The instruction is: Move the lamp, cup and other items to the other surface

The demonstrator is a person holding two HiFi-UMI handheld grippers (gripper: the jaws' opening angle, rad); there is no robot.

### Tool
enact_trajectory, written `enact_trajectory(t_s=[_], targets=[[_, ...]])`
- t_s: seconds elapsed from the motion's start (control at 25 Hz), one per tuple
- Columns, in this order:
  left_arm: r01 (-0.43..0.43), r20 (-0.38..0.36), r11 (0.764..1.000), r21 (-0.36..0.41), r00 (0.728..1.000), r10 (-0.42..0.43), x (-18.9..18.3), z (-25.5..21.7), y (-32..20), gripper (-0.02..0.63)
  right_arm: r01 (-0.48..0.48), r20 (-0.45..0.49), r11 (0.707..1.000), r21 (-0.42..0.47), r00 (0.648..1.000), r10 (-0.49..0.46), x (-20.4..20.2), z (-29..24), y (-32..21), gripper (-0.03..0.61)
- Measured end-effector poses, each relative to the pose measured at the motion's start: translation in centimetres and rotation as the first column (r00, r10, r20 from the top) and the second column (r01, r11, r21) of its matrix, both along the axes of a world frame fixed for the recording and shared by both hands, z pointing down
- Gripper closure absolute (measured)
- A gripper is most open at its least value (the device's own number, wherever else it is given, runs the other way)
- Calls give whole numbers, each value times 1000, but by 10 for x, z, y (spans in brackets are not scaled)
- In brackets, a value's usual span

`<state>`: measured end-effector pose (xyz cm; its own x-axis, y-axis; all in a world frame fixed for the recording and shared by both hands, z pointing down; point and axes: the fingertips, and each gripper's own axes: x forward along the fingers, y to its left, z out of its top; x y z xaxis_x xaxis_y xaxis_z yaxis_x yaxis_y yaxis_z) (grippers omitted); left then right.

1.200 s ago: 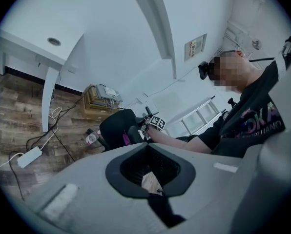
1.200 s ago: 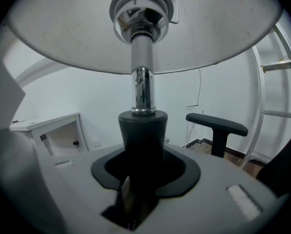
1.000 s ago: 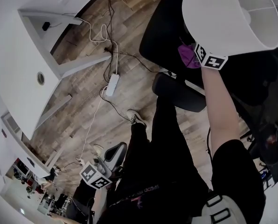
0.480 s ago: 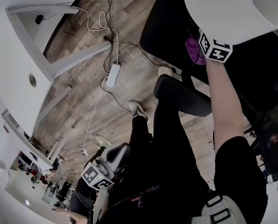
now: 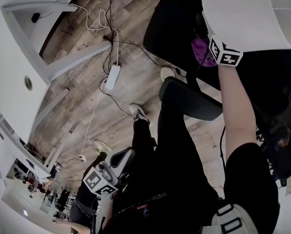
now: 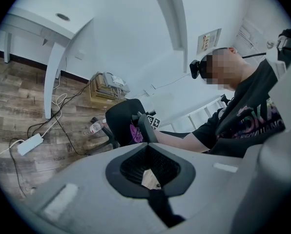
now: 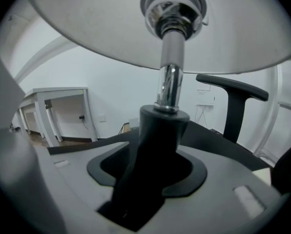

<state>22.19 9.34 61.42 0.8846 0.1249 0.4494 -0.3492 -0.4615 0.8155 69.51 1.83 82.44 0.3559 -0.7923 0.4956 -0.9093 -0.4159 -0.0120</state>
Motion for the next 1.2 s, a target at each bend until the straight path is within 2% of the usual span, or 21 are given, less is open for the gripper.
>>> enact_trajectory(t_s=[0.24, 0.52, 0.72, 0.88, 1.08, 1.2], targets=[[11, -14, 1000, -19, 1000, -11, -3, 3, 2, 617, 81, -79, 991, -110, 993, -90, -10, 4, 15, 340], [2, -27, 1000, -28, 1000, -3, -4, 3, 5, 617, 64, -84, 988, -143, 994, -76, -18, 7, 34, 330], [-8, -24, 999, -31, 1000, 8, -9, 8, 8, 617, 41, -140, 989, -144, 988, -61, -19, 6, 42, 312], [-17, -31, 999, -38, 999, 16, -17, 14, 10, 617, 83, -165, 976, -201, 979, -118, -28, 6, 51, 277], [-45, -69, 998, -49, 997, 42, -22, 16, 11, 617, 182, -176, 939, -291, 955, -240, -55, 19, 81, 357], [-80, -100, 996, -43, 992, 76, -24, 13, 13, 617, 190, -176, 926, -328, 950, -257, -66, 17, 98, 369]])
